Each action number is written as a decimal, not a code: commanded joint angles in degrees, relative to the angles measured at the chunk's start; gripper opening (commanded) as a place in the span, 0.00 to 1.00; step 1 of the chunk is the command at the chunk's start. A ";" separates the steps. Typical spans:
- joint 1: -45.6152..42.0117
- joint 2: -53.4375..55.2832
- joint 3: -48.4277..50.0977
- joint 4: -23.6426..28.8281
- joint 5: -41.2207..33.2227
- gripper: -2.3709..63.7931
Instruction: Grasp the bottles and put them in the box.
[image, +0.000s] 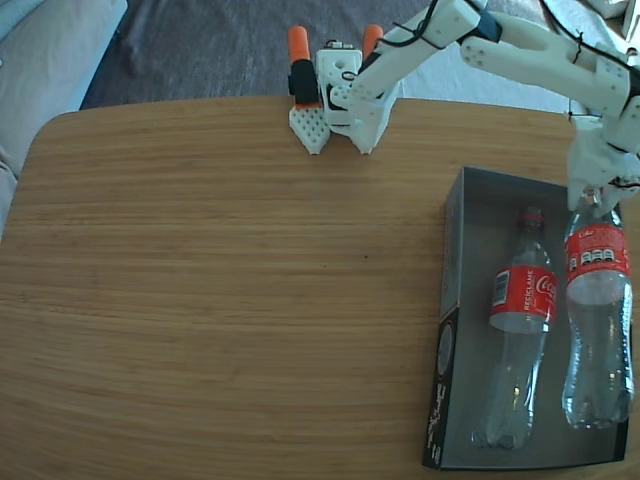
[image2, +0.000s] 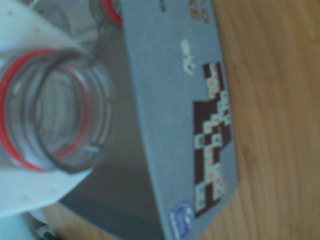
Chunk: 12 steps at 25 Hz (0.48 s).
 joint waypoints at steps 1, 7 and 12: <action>1.32 1.85 -3.43 0.26 -0.09 0.04; 3.52 2.46 -3.08 0.26 -0.35 0.04; 3.52 2.46 -3.25 -0.09 -0.35 0.05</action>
